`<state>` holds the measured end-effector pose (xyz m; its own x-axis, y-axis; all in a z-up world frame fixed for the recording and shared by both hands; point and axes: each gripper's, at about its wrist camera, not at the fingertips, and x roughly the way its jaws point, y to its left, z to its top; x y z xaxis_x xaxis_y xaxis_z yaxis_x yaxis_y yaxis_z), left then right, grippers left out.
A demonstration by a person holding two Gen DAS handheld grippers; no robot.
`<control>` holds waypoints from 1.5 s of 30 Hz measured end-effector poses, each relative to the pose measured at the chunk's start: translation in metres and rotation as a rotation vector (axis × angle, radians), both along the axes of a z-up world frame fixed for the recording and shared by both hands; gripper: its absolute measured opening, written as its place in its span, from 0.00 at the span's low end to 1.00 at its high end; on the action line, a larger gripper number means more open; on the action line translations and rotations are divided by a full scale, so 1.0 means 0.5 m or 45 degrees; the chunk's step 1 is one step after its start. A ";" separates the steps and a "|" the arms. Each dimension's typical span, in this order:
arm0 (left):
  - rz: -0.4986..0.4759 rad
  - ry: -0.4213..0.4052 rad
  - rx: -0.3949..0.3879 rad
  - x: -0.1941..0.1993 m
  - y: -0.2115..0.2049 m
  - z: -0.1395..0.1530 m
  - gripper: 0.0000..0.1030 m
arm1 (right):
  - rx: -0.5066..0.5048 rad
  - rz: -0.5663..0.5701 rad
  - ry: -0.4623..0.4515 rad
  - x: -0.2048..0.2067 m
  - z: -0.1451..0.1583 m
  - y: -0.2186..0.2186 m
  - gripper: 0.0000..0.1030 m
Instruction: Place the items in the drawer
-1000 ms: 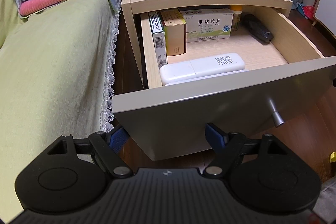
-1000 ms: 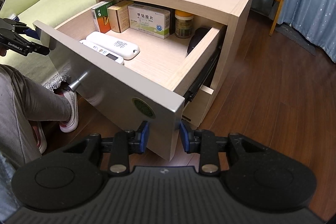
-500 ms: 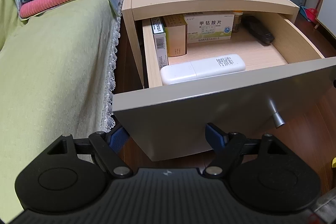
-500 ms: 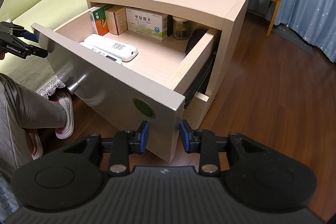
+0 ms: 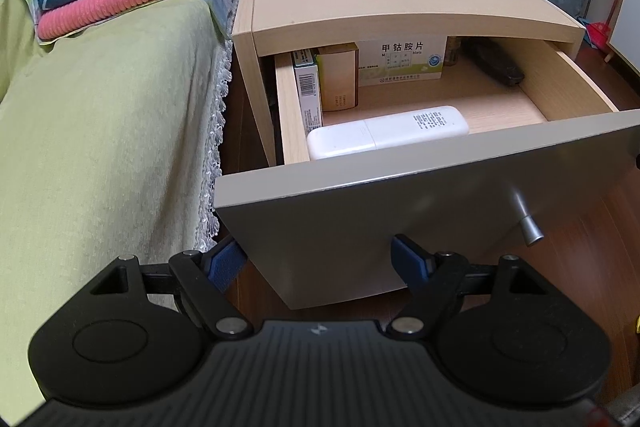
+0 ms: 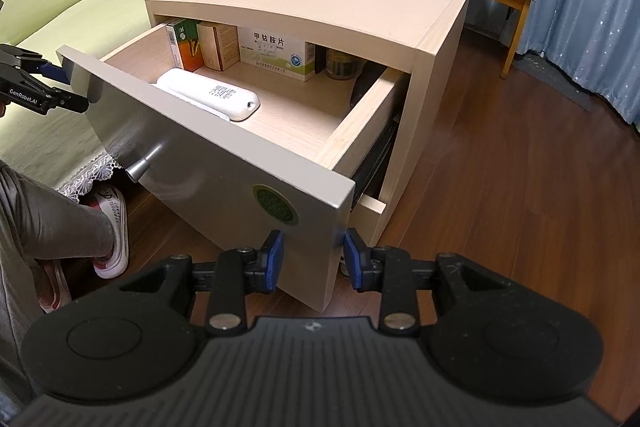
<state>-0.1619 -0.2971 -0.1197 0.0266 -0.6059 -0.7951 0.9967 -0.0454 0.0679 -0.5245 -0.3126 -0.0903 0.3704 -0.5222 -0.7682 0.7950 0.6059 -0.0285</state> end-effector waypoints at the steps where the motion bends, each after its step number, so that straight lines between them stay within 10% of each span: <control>1: -0.001 0.000 -0.001 0.000 0.001 0.000 0.77 | -0.001 0.000 0.000 0.000 0.000 0.001 0.29; 38: 0.098 0.038 0.082 -0.013 -0.005 0.003 0.77 | -0.046 -0.208 -0.026 0.013 0.005 0.002 0.33; 45: 0.198 0.047 0.100 -0.084 0.020 0.005 0.80 | 0.038 -0.293 -0.207 0.073 -0.001 0.034 0.39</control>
